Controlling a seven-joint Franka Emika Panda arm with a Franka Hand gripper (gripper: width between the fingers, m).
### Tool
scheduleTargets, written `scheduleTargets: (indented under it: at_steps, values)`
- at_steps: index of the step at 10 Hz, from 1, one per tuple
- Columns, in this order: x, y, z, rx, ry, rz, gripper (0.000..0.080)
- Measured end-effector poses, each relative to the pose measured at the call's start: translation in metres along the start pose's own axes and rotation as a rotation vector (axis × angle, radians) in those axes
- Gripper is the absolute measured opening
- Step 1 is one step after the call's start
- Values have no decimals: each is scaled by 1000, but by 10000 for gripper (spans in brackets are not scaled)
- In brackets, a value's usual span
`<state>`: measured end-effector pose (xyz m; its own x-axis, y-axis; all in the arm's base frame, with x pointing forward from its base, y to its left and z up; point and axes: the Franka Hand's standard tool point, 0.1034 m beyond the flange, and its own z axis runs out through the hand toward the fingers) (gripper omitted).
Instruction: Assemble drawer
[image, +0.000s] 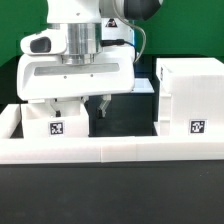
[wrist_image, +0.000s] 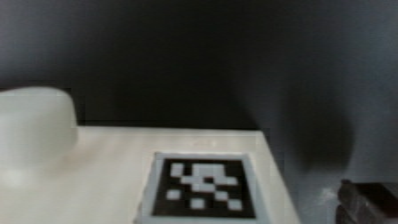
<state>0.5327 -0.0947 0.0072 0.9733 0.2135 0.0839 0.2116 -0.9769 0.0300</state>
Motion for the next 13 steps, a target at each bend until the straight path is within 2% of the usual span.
scheduleTargets:
  at_steps: [2, 3, 4, 5, 6, 7, 8, 13]
  values:
    - [0, 0, 2, -6, 6, 0, 649]
    - [0, 0, 2, -5, 5, -1, 548]
    - [0, 0, 2, -5, 6, -1, 381]
    - [1, -1, 2, -6, 6, -2, 381]
    - [1, -1, 2, -6, 6, -2, 210]
    - [1, -1, 2, -6, 6, -2, 210]
    - [1, -1, 1, -6, 7, -2, 56]
    - [1, -1, 1, -6, 7, -2, 40]
